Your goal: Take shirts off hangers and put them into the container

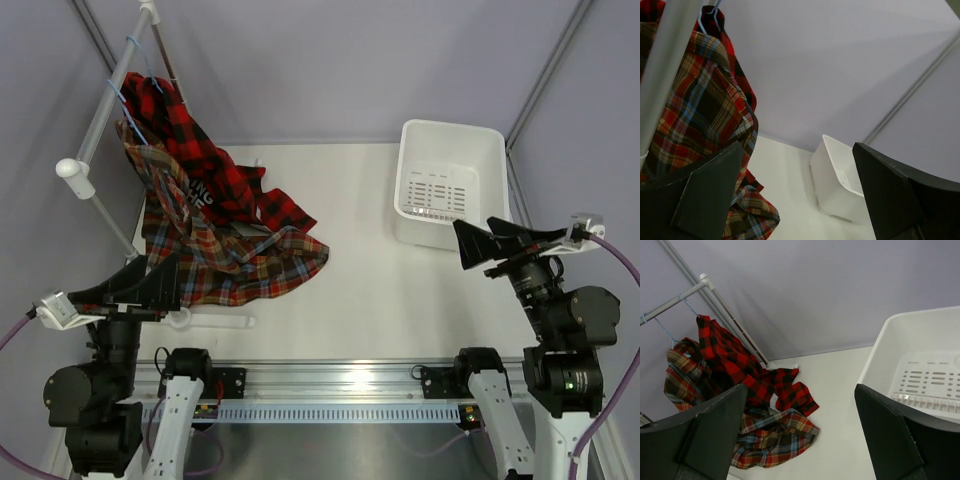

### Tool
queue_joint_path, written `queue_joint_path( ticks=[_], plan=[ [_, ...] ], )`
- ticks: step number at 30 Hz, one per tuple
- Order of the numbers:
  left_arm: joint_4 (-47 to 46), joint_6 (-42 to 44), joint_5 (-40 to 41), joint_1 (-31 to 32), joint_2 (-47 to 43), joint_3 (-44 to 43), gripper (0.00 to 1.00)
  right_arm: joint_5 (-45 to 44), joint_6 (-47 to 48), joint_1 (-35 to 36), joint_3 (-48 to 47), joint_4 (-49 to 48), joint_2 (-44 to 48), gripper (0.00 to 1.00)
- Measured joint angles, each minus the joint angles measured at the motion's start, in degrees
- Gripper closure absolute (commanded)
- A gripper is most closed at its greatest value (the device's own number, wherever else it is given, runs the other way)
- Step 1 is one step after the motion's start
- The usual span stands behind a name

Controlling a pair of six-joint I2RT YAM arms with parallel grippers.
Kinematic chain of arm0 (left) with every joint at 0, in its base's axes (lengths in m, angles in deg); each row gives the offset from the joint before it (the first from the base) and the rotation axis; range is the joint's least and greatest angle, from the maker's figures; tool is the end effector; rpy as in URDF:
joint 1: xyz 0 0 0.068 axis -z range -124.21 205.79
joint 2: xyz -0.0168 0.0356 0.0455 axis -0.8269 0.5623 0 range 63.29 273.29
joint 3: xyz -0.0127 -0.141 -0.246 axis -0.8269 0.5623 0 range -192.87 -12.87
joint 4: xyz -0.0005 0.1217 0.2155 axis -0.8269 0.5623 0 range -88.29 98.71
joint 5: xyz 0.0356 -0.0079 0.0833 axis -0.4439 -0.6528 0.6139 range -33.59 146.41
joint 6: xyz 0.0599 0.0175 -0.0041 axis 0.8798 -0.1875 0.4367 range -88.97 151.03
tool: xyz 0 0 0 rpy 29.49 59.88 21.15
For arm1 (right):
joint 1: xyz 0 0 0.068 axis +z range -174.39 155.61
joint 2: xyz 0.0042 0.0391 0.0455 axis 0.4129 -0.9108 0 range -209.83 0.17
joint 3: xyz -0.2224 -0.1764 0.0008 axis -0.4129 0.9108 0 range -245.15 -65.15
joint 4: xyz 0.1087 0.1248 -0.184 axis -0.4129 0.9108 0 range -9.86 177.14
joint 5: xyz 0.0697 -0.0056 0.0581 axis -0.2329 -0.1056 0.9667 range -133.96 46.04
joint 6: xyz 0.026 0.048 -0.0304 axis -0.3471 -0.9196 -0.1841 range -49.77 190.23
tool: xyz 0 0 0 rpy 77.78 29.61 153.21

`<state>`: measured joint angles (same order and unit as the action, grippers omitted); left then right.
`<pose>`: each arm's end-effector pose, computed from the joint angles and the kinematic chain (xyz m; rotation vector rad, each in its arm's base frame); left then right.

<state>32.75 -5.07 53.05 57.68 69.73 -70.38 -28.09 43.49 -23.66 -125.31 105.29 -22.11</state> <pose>-0.0416 -0.0014 0.4026 -0.3160 1.2040 -0.6128 0.0265 0.0132 0.4329 0.0751 1.3797 0.5885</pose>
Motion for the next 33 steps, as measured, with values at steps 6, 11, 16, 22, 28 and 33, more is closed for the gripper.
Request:
queue_joint_path(
  ticks=[6,11,16,22,28,33],
  plan=[
    [9.70,0.42,9.70,0.00,2.73,-5.60,0.01,10.05,-2.58,0.00,-1.86,-6.43,-13.25,0.00],
    [16.61,3.32,21.07,0.00,9.53,-11.87,0.01,16.52,-6.95,4.04,-6.08,-13.77,-28.98,0.01],
    [21.33,7.34,30.97,0.00,10.54,-11.69,0.01,15.28,-2.45,21.86,-28.46,-10.67,-50.90,0.00],
    [24.74,10.73,37.57,0.00,12.66,-12.26,0.01,14.80,2.91,33.11,-48.35,-5.20,-68.24,0.01],
    [26.14,12.63,40.94,0.00,19.10,-10.45,0.01,11.76,9.66,41.92,-73.13,4.92,-85.31,0.01],
    [26.73,13.64,41.00,0.00,20.72,-10.19,0.01,8.22,14.21,47.58,-83.71,9.44,-93.66,0.01]
  ],
)
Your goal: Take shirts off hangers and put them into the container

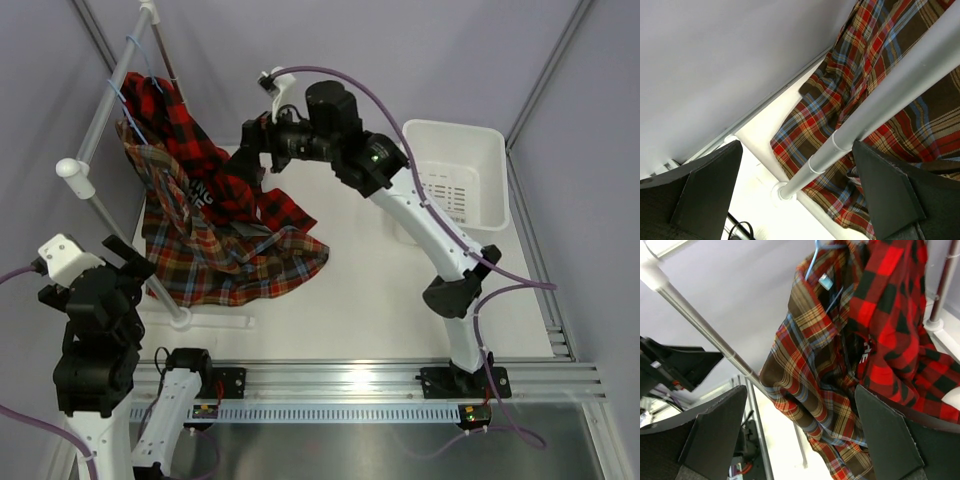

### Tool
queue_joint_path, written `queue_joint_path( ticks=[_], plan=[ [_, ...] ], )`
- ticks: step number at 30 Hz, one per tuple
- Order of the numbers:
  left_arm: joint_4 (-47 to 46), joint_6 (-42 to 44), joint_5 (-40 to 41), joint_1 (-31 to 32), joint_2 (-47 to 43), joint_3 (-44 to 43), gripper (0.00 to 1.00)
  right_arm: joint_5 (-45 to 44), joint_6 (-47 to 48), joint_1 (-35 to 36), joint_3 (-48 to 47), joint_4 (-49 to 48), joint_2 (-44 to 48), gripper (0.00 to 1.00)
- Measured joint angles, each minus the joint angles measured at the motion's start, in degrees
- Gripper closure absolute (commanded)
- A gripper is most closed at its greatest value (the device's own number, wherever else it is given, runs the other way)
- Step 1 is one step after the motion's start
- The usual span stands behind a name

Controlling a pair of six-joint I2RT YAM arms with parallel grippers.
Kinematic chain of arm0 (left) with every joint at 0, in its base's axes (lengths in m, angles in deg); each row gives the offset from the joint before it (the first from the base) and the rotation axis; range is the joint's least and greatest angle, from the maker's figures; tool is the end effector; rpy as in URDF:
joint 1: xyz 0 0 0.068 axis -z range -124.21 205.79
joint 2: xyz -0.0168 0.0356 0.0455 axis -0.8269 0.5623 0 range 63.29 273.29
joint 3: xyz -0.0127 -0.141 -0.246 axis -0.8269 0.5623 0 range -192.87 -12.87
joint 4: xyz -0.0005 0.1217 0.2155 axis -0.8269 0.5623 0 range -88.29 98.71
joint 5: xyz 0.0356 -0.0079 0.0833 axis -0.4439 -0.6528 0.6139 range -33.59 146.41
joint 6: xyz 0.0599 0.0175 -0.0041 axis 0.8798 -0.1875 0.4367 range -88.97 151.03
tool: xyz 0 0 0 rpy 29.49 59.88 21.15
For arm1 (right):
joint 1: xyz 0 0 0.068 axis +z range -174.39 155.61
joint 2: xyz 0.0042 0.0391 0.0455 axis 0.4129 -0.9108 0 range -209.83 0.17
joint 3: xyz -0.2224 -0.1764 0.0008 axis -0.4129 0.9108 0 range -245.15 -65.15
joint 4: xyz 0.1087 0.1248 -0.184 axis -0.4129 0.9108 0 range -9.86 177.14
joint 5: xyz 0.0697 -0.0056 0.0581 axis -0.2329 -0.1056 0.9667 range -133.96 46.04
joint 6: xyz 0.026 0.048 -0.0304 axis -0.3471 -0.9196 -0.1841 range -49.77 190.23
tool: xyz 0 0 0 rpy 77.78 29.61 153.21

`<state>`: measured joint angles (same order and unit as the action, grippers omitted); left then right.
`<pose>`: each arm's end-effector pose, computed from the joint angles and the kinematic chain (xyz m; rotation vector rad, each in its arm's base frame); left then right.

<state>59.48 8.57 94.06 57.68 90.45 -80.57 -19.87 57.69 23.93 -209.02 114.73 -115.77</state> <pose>0.0185 0.0286 0.4011 -0.7508 1.6564 0.3138 0.2730 0.3357 0.5083 -0.8690 1.5910 1.1305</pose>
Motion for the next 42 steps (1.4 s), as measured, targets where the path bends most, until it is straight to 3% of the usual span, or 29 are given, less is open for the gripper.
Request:
queue_joint_path(
  ticks=[12,22,29,35,38,42],
  plan=[
    [-1.27,0.48,-9.35,0.00,-0.76,-0.17,0.01,-16.04,10.38,11.78,-0.79,1.64,-9.25,0.01],
    [-2.27,0.44,-13.49,0.00,-1.88,1.40,0.01,-28.15,16.96,17.14,2.64,-0.55,-8.70,0.02],
    [-2.29,0.48,-13.77,0.00,-2.08,1.77,0.01,-35.12,19.39,18.91,8.44,-1.01,-3.41,0.02],
    [-2.71,0.61,-15.32,0.00,-3.61,3.63,0.02,-36.50,20.46,22.47,9.77,-2.93,1.03,0.04],
    [-2.86,0.66,-16.52,0.00,-4.11,3.80,0.03,-36.41,20.94,22.64,9.31,-4.15,1.92,0.12],
    [-3.78,0.90,-19.21,0.00,-4.70,3.78,0.09,-36.39,21.81,22.40,6.49,-4.74,0.61,0.14]
  ],
)
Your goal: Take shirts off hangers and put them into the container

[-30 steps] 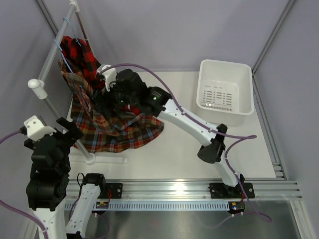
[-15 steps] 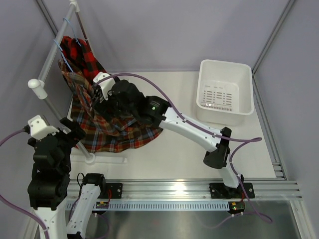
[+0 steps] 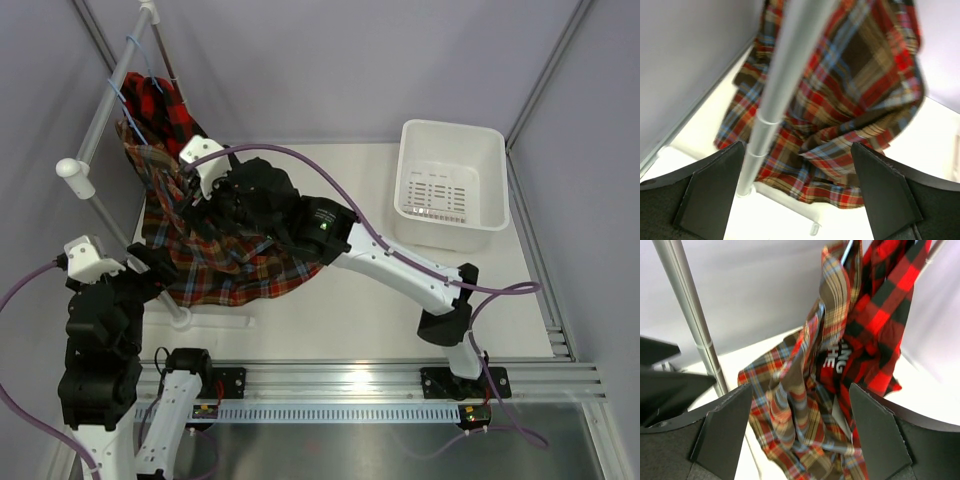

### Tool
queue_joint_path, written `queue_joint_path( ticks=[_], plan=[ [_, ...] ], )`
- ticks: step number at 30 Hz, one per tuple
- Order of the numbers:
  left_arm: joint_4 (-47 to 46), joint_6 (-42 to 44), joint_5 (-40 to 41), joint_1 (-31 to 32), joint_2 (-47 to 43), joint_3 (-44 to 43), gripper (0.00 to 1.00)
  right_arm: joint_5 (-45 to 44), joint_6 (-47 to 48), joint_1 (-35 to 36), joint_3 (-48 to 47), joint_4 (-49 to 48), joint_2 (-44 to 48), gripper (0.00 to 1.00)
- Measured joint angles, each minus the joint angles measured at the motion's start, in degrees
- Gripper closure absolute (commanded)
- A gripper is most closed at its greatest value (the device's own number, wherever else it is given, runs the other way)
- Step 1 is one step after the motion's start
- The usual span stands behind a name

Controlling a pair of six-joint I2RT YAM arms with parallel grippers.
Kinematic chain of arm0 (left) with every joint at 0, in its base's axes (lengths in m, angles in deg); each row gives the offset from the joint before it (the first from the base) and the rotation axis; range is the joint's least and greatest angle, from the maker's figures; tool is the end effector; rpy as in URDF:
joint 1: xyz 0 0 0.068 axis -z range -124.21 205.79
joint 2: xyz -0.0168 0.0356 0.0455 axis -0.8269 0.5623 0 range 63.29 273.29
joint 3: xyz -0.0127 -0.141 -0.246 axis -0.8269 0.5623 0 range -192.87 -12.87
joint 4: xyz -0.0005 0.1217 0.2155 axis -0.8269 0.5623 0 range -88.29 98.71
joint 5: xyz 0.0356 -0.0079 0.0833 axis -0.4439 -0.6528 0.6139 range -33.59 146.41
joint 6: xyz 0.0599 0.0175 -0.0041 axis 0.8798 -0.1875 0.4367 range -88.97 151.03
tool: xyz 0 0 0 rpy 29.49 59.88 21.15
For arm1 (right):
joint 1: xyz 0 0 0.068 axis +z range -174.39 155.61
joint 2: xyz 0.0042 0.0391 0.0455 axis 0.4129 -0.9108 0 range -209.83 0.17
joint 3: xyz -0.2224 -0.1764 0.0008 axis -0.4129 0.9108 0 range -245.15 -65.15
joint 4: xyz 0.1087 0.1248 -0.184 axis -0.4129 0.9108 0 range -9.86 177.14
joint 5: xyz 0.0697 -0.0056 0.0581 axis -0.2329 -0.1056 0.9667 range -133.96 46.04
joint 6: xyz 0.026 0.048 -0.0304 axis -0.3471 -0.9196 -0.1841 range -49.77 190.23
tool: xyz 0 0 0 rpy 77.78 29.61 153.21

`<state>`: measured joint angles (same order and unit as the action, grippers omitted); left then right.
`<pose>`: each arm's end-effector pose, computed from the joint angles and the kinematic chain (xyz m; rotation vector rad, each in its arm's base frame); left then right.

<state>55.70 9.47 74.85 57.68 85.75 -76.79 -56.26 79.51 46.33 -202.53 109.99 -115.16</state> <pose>0.0151 0.0146 0.3900 -0.5273 1.6981 -0.0071 0.1576 0.4193 0.4880 -0.9901 1.4336 0.6123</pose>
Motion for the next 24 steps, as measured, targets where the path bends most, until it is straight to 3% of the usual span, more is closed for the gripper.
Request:
queue_joint_path(
  ticks=[7,24],
  plan=[
    [-2.01,0.42,-5.77,0.00,-1.36,-0.11,0.09,0.98,1.57,0.00,-2.25,-0.72,-3.96,0.15],
    [-1.97,1.07,-6.73,0.00,-4.04,-1.40,0.08,1.44,5.51,-0.68,-2.80,-4.57,-11.19,0.20]
  ],
)
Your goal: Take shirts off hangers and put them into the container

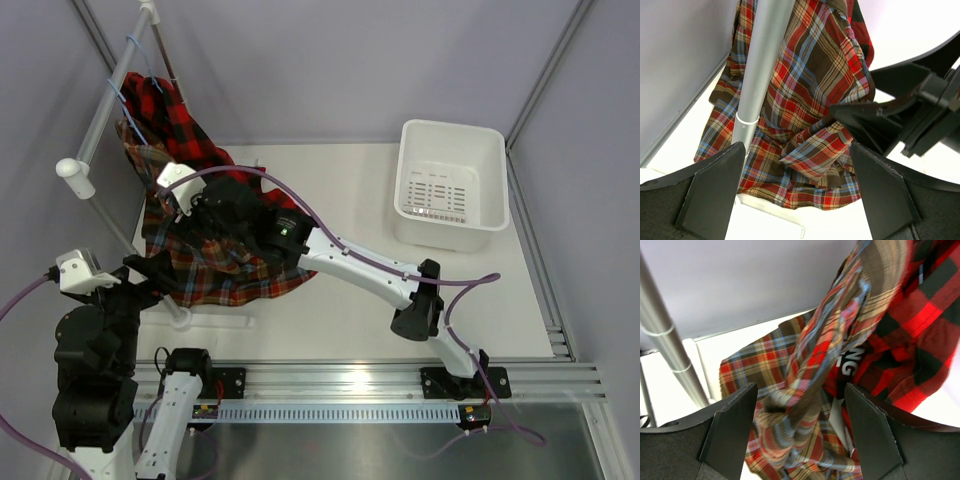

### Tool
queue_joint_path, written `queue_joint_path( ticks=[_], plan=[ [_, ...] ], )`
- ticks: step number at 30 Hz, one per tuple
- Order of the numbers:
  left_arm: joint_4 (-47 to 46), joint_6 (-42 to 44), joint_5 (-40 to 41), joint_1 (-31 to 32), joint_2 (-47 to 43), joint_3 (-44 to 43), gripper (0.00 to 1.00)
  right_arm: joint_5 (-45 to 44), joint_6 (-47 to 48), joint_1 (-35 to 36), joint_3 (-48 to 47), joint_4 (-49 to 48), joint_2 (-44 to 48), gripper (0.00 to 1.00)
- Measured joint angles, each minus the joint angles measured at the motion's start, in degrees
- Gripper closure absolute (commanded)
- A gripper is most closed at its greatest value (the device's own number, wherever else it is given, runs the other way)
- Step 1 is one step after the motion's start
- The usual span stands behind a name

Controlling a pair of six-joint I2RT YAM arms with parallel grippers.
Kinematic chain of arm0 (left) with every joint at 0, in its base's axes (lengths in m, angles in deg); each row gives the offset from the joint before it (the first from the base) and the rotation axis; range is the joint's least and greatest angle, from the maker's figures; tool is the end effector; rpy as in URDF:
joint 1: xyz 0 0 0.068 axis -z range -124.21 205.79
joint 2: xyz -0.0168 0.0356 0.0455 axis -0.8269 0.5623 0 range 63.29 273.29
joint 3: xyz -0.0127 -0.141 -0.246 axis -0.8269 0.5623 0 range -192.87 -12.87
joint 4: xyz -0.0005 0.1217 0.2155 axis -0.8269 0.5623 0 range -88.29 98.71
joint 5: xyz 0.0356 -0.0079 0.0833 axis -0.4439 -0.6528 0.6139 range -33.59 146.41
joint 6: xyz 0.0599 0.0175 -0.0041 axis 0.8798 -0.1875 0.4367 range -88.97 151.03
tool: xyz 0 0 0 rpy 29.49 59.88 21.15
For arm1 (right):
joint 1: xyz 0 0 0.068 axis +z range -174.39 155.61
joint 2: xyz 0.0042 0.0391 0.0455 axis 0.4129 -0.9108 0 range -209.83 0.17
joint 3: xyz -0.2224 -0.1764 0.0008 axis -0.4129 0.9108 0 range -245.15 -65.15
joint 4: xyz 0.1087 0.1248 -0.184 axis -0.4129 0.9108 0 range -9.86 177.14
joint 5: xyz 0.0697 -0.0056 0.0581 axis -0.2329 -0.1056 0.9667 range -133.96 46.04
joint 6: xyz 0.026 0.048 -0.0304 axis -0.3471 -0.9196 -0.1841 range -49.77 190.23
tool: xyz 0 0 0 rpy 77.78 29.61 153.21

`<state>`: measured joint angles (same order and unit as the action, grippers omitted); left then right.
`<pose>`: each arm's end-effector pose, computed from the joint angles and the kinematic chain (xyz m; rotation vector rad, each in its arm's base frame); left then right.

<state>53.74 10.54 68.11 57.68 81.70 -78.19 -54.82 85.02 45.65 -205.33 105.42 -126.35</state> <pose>-0.0074 0.0100 0.3986 -0.4198 1.6059 -0.1271 0.1831 0.4776 0.4231 -1.1080 1.4191 0.5274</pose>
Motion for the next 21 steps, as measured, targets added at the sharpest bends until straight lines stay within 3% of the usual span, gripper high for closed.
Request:
queue_joint_path(
  ticks=[8,13,16,17,19,21],
  plan=[
    [-0.22,-0.02,-1.46,0.00,-0.46,1.84,0.08,0.00,2.82,-1.11,-1.92,-2.29,-0.63,0.21],
    [-0.28,-0.02,-1.92,0.00,-0.63,2.49,0.08,1.03,3.50,-1.77,-2.14,-3.21,-1.18,0.32],
    [-0.28,0.00,-2.14,0.00,-0.63,2.47,0.08,1.99,3.74,-2.49,-2.69,-3.50,-1.90,0.53],
    [-0.28,0.00,-2.16,0.00,-0.63,2.47,0.08,2.25,3.78,-2.78,-2.75,-3.61,-2.10,0.71],
    [-0.28,0.00,-2.23,0.00,-0.63,2.38,0.08,2.36,3.80,-3.30,-2.82,-3.67,-2.47,0.95],
    [-0.28,0.00,-2.36,0.00,-0.63,2.34,0.08,1.95,3.43,-4.13,-2.86,-4.68,-2.64,1.00]
  ],
)
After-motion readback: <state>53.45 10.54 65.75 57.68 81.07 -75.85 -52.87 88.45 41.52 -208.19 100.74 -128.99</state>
